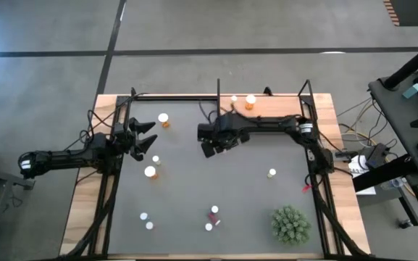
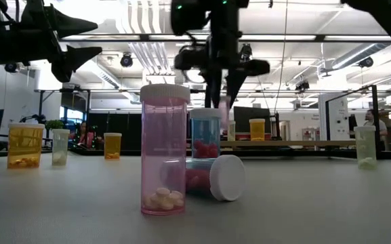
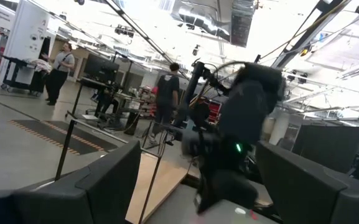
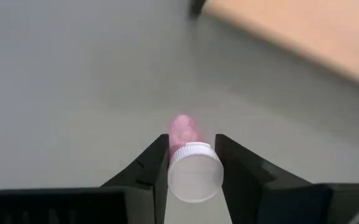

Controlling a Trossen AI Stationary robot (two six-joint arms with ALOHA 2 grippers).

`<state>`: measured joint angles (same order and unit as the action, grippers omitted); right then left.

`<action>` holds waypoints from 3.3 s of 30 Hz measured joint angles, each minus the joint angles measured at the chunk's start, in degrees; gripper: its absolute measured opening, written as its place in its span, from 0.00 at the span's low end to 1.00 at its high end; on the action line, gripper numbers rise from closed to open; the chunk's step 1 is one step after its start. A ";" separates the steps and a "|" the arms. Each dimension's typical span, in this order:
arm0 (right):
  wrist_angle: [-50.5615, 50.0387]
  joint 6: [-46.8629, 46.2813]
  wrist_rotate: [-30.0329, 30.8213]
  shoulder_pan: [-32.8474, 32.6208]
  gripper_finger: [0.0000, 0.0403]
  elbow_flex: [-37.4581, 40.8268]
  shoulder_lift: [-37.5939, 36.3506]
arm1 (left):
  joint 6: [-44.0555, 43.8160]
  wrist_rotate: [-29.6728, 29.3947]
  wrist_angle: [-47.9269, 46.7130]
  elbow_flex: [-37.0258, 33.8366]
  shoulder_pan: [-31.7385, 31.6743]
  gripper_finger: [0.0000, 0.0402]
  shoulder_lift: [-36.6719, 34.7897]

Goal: Pick and place medicine bottles onto shelf by color
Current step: Put the top pink medicine bottle on the shelf

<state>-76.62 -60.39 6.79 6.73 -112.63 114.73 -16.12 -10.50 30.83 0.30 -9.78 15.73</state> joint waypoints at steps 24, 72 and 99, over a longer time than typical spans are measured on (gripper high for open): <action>6.74 -4.16 3.29 21.66 0.26 35.91 -30.24 | 0.00 0.00 0.00 0.00 0.00 0.75 -0.01; 12.21 -0.30 -0.54 43.95 0.27 23.75 -11.57 | 0.00 0.00 0.00 0.00 0.00 0.75 0.00; 10.08 -1.11 -1.10 43.92 0.50 24.03 -11.36 | 0.00 0.00 0.00 0.00 0.00 0.75 0.00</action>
<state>-66.55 -61.50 5.69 50.65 -88.60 103.37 -16.12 -10.50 30.83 0.30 -9.78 15.73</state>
